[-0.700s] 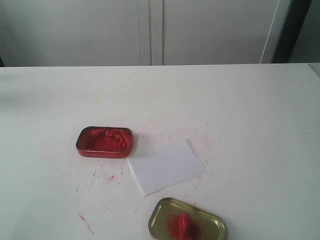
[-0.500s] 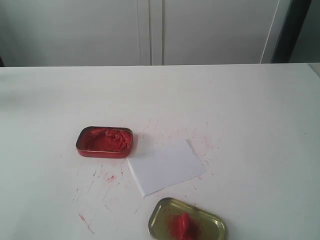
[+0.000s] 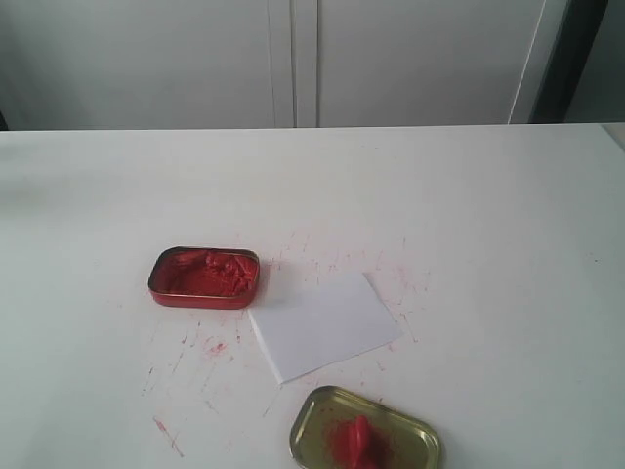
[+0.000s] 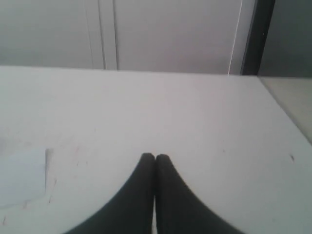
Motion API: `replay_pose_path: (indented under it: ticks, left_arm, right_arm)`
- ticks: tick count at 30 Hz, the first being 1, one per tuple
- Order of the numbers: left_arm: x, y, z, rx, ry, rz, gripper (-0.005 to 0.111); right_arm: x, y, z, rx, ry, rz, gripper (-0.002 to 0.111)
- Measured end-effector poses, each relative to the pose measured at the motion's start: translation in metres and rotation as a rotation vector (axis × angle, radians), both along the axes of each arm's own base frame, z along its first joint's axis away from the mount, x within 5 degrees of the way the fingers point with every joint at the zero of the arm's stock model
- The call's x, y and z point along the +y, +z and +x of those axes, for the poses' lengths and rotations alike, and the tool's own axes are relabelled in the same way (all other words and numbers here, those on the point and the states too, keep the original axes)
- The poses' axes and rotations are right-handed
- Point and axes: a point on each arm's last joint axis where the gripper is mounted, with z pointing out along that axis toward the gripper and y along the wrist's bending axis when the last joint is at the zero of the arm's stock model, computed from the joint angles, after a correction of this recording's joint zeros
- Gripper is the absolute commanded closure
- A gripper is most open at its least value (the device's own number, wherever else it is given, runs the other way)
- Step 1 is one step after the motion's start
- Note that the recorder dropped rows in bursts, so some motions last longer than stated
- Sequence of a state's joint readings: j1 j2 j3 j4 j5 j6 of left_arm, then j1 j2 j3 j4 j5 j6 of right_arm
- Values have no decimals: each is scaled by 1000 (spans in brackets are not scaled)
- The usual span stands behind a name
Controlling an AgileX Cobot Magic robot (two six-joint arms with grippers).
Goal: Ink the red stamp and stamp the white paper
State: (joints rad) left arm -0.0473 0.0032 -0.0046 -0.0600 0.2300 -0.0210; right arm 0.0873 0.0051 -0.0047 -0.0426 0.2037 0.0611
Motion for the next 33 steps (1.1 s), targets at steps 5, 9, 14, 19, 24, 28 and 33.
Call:
replay_pose_path:
  ticks: [5,9,14,19,24,28,33]
  left_arm:
    - [0,0,0,0,0,0,107]
    - [0,0,0,0,0,0,107]
    - [0,0,0,0,0,0,107]
    - [0,0,0,0,0,0,107]
    - [0,0,0,0,0,0,107]
    - [0,0,0,0,0,0,107]
    - [0,0,0,0,0,0,107]
  right_arm:
    - [1,17,0,-184,8,15,108]
    - [1,30,-1,-326,14,27,108]
    - [1,39,-4,-427,18,38,108]
    - [1,42,-5,-469,20,42,108]
    - [1,44,-6,-492,21,41,108]
    - [1,43,-6,-483,21,40,108]
    - [1,48,-5,-385,14,42,108]
